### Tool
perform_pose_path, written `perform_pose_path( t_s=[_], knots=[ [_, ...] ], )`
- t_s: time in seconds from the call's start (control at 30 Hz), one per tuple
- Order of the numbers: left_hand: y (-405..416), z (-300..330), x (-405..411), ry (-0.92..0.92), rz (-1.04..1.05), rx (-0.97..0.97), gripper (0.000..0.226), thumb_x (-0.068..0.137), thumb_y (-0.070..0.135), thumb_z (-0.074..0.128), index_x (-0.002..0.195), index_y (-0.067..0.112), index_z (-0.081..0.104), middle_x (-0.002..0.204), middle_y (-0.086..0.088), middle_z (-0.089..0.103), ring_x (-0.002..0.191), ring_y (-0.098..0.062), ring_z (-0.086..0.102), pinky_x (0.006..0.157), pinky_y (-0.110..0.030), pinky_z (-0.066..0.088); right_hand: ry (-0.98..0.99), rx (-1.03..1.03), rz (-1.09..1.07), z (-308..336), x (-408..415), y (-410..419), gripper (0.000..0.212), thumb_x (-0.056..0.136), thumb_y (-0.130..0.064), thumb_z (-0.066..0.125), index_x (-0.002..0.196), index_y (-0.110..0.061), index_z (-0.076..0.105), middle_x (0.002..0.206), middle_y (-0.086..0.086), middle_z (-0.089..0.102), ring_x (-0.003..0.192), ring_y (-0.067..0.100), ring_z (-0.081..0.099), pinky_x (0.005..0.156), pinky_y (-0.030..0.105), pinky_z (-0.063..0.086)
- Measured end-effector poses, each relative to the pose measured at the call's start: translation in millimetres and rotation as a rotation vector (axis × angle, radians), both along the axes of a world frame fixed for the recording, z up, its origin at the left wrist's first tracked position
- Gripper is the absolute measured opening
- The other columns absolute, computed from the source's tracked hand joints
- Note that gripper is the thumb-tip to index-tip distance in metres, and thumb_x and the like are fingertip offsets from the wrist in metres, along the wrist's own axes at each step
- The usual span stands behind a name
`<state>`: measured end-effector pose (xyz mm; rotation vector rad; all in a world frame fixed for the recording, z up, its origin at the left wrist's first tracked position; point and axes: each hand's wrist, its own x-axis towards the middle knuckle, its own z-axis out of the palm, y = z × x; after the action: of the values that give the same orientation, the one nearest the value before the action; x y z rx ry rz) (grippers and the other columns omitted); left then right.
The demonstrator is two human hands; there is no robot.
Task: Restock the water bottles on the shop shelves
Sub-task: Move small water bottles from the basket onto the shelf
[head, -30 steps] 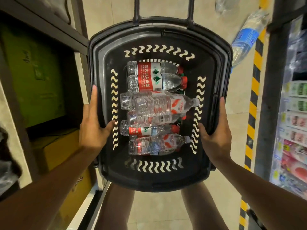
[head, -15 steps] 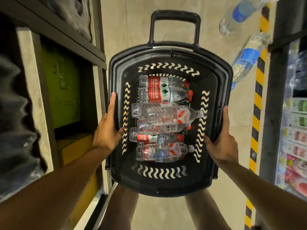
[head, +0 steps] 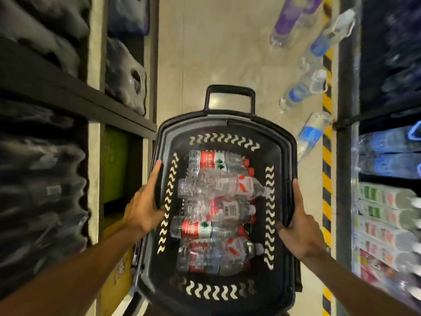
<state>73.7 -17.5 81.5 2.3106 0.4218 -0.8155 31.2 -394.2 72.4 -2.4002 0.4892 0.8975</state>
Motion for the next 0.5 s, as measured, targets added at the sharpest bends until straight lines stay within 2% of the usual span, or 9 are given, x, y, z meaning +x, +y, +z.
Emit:
perform_pose_path(
  t_s=[0.13, 0.17, 0.23, 0.3, 0.37, 0.5],
  knots=[
    [-3.2, 81.6, 35.5, -0.026, -0.014, 0.068, 0.133, 0.076, -0.002, 0.077, 0.146, 0.068, -0.011, 0.110, -0.014, 0.068, 0.075, -0.030, 0.069, 0.066, -0.054, 0.061, -0.024, -0.028, 0.031, 83.3, 38.3, -6.3, 0.115, 0.091, -0.050, 0.068, 0.147, -0.054, -0.032, 0.057, -0.001, 0.064, 0.048, 0.018, 0.061, 0.046, 0.028, 0.045],
    [-4.6, 98.3, 43.5, -0.048, -0.009, 0.080, 0.133, 0.075, -0.001, 0.078, 0.147, 0.068, -0.010, 0.104, -0.013, 0.070, 0.069, -0.028, 0.068, 0.061, -0.052, 0.060, -0.036, -0.034, 0.042, 100.6, 52.8, -10.4, 0.115, 0.091, -0.049, 0.068, 0.147, -0.055, -0.032, 0.058, 0.000, 0.064, 0.049, 0.019, 0.060, 0.045, 0.028, 0.044],
    [-7.6, 127.3, 67.4, -0.086, -0.010, 0.111, 0.135, 0.072, 0.000, 0.080, 0.147, 0.068, -0.009, 0.079, -0.005, 0.069, 0.054, -0.022, 0.064, 0.051, -0.047, 0.058, -0.047, -0.041, 0.055, 137.1, 89.1, -15.2, 0.112, 0.091, -0.046, 0.067, 0.150, -0.055, -0.028, 0.062, 0.005, 0.064, 0.052, 0.025, 0.062, 0.046, 0.033, 0.047],
    [-7.1, 156.1, 96.9, -0.083, 0.021, 0.116, 0.134, 0.071, 0.001, 0.078, 0.148, 0.067, -0.009, 0.064, -0.003, 0.063, 0.047, -0.020, 0.059, 0.047, -0.044, 0.057, -0.092, -0.069, 0.076, 165.5, 128.0, -17.6, 0.108, 0.091, -0.047, 0.065, 0.152, -0.054, -0.023, 0.060, 0.006, 0.062, 0.048, 0.025, 0.059, 0.044, 0.035, 0.046],
    [-1.9, 175.8, 125.4, -0.084, 0.053, 0.105, 0.131, 0.071, 0.002, 0.078, 0.152, 0.061, -0.008, 0.060, -0.007, 0.062, 0.047, -0.022, 0.060, 0.047, -0.042, 0.055, -0.124, -0.103, 0.127, 190.5, 169.8, -12.7, 0.107, 0.091, -0.047, 0.065, 0.153, -0.054, -0.022, 0.055, 0.006, 0.060, 0.042, 0.023, 0.056, 0.038, 0.033, 0.044],
    [10.3, 206.0, 199.7, -0.104, 0.085, 0.018, 0.124, 0.074, 0.002, 0.076, 0.157, 0.052, -0.002, 0.058, 0.000, 0.060, 0.051, -0.019, 0.063, 0.049, -0.033, 0.053, -0.175, -0.123, 0.123, 223.7, 249.3, 2.3, 0.114, 0.090, -0.041, 0.070, 0.150, -0.057, -0.025, 0.055, 0.010, 0.063, 0.045, 0.031, 0.061, 0.039, 0.044, 0.047]
  ],
)
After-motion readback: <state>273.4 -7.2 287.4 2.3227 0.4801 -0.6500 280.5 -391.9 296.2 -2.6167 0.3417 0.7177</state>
